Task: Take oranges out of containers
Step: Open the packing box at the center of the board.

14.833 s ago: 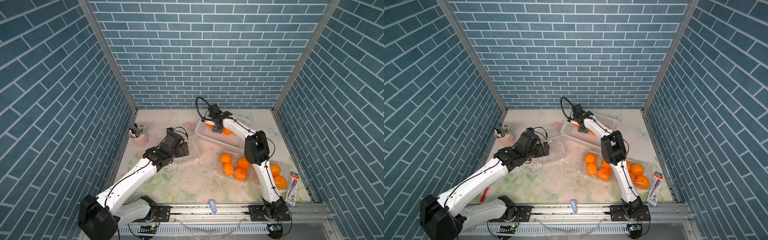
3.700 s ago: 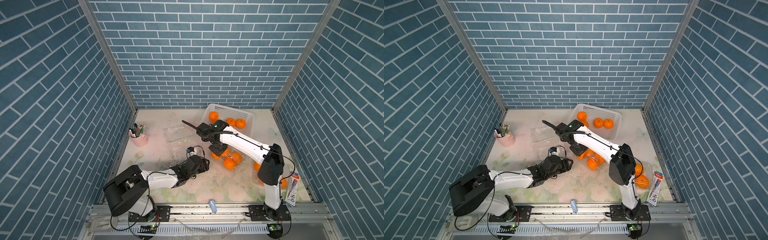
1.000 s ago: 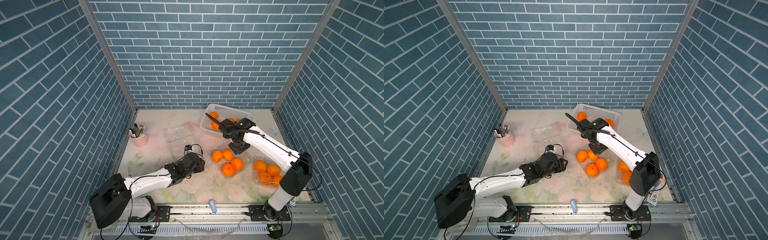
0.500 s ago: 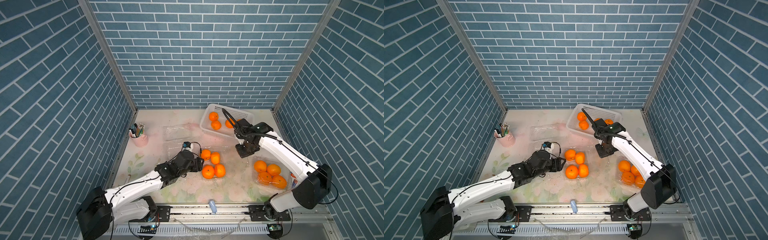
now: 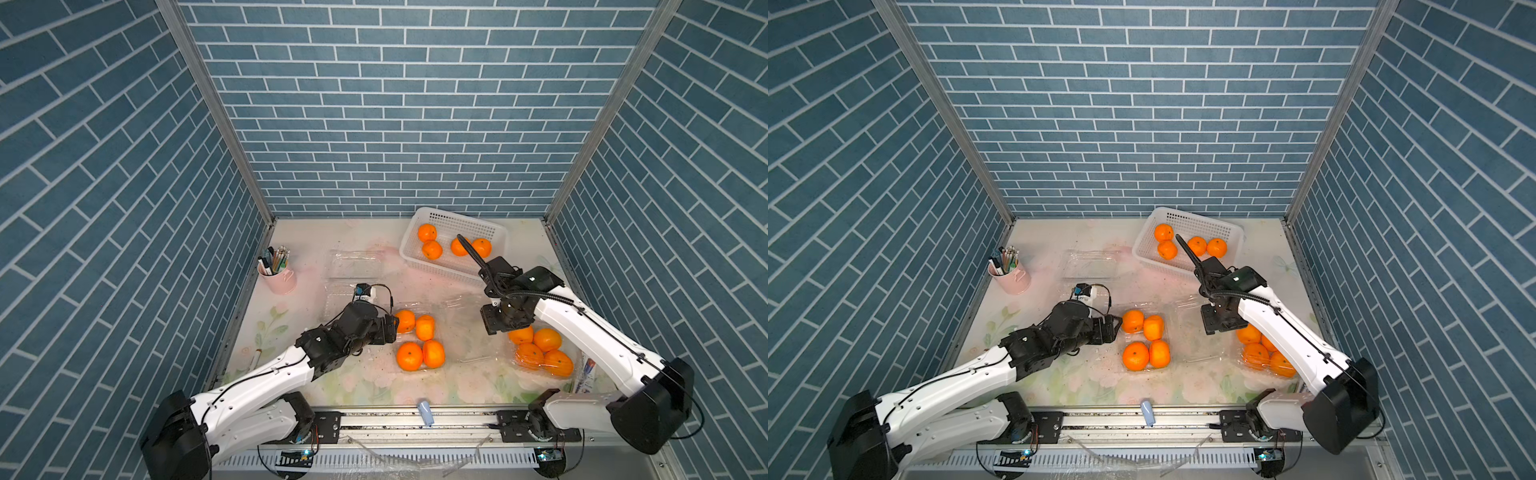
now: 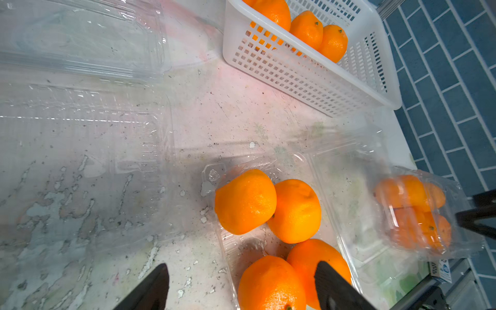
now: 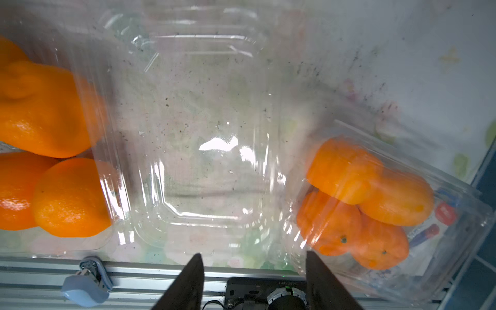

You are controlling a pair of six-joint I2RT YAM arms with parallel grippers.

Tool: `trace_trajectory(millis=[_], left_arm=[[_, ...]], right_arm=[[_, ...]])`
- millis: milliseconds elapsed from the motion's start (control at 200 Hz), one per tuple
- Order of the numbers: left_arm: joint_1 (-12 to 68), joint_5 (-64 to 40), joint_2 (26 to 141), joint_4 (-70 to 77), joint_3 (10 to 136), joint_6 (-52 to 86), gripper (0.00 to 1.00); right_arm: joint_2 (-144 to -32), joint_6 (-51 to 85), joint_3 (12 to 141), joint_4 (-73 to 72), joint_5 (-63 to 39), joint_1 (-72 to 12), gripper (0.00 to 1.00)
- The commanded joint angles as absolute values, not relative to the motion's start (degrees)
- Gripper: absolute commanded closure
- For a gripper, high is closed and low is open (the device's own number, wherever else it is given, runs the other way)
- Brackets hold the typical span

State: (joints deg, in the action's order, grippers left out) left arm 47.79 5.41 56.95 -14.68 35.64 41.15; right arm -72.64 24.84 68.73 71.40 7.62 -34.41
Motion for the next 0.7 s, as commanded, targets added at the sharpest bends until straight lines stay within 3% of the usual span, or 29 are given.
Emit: trace_trajectory(millis=[0, 70, 90, 110, 355, 695], left_arm=[[47.3, 7.5, 56.1, -18.2, 36.3, 39.0, 0.10], [47.2, 8.0, 55.6, -19.3, 36.7, 38.5, 0.09], [47.2, 8.1, 55.5, -19.7, 36.8, 38.3, 0.08], [47.1, 8.4, 55.3, -20.1, 36.9, 38.1, 0.07], [47.0, 11.6, 49.8, -25.7, 37.1, 36.3, 0.01], [46.7, 14.5, 41.6, -34.1, 37.1, 34.2, 0.01]], right_arm=[[-69.5, 30.8, 73.0, 76.2, 12.0, -34.3, 0.34], [-69.0, 32.1, 74.9, 76.0, 10.8, -34.3, 0.31], [-68.9, 32.6, 75.2, 75.7, 10.2, -34.3, 0.23], [-68.8, 33.0, 75.4, 75.2, 9.8, -34.4, 0.21], [-69.6, 42.5, 72.0, 61.5, 3.3, -41.1, 0.24], [-82.2, 56.9, 71.9, 50.0, 10.9, -53.7, 0.25]])
